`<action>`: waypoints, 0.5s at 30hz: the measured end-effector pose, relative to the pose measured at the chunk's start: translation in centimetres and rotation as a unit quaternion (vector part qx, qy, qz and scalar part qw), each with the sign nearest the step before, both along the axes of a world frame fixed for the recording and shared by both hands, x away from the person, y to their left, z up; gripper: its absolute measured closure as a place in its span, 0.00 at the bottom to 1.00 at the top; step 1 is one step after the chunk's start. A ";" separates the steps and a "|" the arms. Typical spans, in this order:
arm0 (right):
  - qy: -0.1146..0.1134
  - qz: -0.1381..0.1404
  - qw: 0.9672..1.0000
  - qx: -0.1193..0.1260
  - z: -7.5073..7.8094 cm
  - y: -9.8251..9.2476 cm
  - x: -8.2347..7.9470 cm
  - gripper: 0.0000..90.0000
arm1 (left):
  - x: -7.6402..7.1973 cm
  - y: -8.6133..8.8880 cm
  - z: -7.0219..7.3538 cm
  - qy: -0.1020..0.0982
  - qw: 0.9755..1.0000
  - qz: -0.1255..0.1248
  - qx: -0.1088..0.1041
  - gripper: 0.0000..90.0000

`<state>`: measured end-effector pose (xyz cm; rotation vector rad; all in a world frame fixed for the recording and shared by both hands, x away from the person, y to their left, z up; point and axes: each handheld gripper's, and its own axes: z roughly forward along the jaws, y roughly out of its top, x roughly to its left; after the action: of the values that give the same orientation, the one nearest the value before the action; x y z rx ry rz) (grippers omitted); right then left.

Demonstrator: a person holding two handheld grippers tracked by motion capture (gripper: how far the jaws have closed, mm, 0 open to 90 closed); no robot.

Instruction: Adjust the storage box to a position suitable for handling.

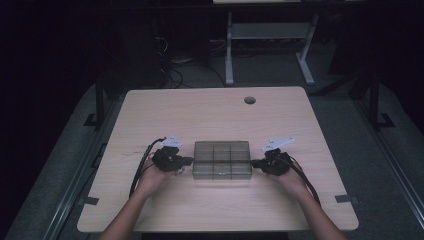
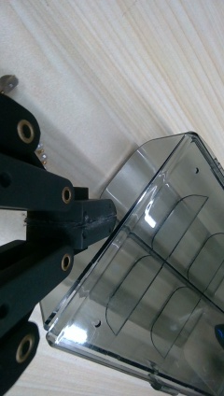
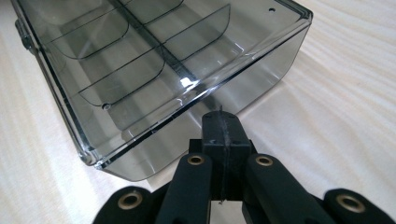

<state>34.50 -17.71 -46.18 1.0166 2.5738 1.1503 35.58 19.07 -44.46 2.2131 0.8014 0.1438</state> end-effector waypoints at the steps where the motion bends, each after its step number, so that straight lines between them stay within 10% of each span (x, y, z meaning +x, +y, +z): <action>1: 0.001 0.000 1.000 -0.001 0.0 0.0 -0.2 1.00 | -0.2 0.0 0.0 0.002 1.000 0.003 -0.006 1.00; 15: 0.007 0.008 1.000 0.000 0.1 0.0 -2.7 1.00 | -2.5 0.2 -0.3 0.009 1.000 0.003 -0.016 1.00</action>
<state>31.78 -17.69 -46.07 1.0110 2.5966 1.1517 33.09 19.32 -44.76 2.1846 0.8149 0.1133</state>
